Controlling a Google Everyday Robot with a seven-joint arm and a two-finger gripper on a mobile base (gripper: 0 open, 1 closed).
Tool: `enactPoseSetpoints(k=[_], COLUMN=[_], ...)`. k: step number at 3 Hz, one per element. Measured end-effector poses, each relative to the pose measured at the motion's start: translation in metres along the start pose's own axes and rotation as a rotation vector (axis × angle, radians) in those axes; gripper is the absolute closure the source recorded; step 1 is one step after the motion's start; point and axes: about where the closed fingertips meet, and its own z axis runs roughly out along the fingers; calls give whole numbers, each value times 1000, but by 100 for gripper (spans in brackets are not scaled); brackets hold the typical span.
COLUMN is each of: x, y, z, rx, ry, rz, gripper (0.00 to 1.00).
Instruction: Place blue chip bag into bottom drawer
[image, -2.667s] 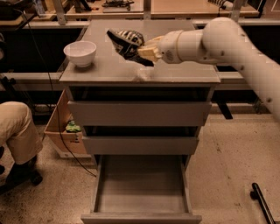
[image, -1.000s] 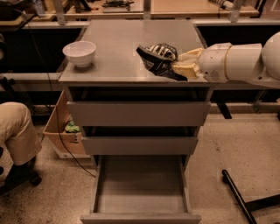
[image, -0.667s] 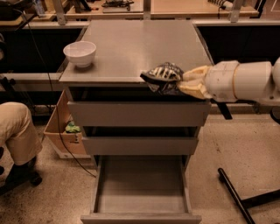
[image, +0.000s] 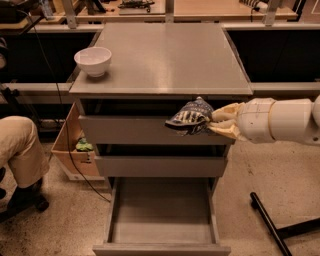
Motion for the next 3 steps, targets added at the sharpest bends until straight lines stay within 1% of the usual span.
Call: enactPoseSetpoints(k=[1,2,3], x=[0,42,99], y=[0,30,66], z=[0,7,14], rx=[0,6,-7], ry=[0,91,194], rz=[0,-119,-243], gripper=[100,100,100])
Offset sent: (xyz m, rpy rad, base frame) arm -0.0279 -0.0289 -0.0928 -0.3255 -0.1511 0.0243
